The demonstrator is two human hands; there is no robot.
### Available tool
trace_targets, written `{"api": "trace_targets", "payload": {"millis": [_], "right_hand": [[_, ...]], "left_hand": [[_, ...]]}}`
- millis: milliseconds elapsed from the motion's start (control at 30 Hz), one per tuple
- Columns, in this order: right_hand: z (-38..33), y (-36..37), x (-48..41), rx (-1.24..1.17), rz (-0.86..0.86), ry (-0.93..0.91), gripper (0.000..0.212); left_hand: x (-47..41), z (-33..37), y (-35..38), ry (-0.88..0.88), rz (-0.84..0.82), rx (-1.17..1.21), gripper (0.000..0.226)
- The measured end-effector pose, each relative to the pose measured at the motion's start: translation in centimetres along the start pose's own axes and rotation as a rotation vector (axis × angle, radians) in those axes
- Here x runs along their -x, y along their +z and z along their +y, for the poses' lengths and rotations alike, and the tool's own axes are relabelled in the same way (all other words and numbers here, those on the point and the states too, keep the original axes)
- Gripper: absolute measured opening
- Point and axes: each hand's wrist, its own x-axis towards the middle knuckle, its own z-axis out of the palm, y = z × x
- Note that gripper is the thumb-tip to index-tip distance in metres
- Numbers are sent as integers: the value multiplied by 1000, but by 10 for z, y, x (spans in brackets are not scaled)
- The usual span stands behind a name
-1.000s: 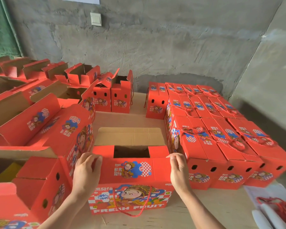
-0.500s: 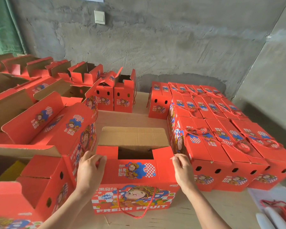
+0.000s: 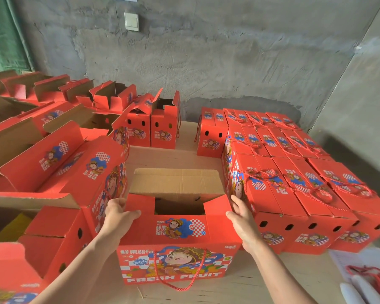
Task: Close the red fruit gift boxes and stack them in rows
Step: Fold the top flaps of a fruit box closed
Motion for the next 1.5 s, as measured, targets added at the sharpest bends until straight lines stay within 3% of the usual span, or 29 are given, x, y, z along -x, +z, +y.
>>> {"api": "trace_targets", "payload": {"millis": [100, 300, 400, 533, 733, 800, 900, 1000, 1100, 1233, 1300, 1367, 1467, 1500], "right_hand": [[-6, 2, -9, 56, -70, 26, 66], [-15, 9, -24, 234, -108, -7, 81], [-10, 9, -23, 164, -99, -50, 82], [-7, 6, -21, 82, -69, -82, 84], [-7, 7, -20, 139, -90, -139, 100], [-6, 7, -21, 125, -56, -156, 89], [-5, 6, -22, 107, -31, -206, 53], [-3, 6, -20, 86, -55, -232, 43], [-5, 4, -18, 67, -92, -234, 56], [-12, 4, -11, 47, -136, -226, 111], [-12, 0, -12, 71, -188, -224, 120], [-14, -6, -14, 117, -267, -197, 105], [-18, -13, -24, 348, -290, -245, 39], [-19, -16, -30, 467, -302, -284, 33]], "left_hand": [[-3, 5, 2, -143, -87, 64, 43], [-4, 4, 4, -93, -103, 18, 29], [-1, 0, 6, -35, -74, 70, 30], [-1, -9, 8, 104, -11, 10, 60], [3, -15, 8, 330, 128, -272, 102], [5, -13, 11, 412, 161, -334, 114], [11, -12, 16, 536, 181, -410, 123], [15, -11, 16, 582, 203, -431, 126], [21, -10, 15, 622, 192, -344, 119], [26, -11, 14, 660, 232, -344, 74], [24, -11, 13, 638, 244, -336, 66], [22, -12, 12, 628, 247, -341, 60], [17, -16, 12, 606, 251, -361, 48], [15, -17, 13, 599, 251, -377, 47]]}}
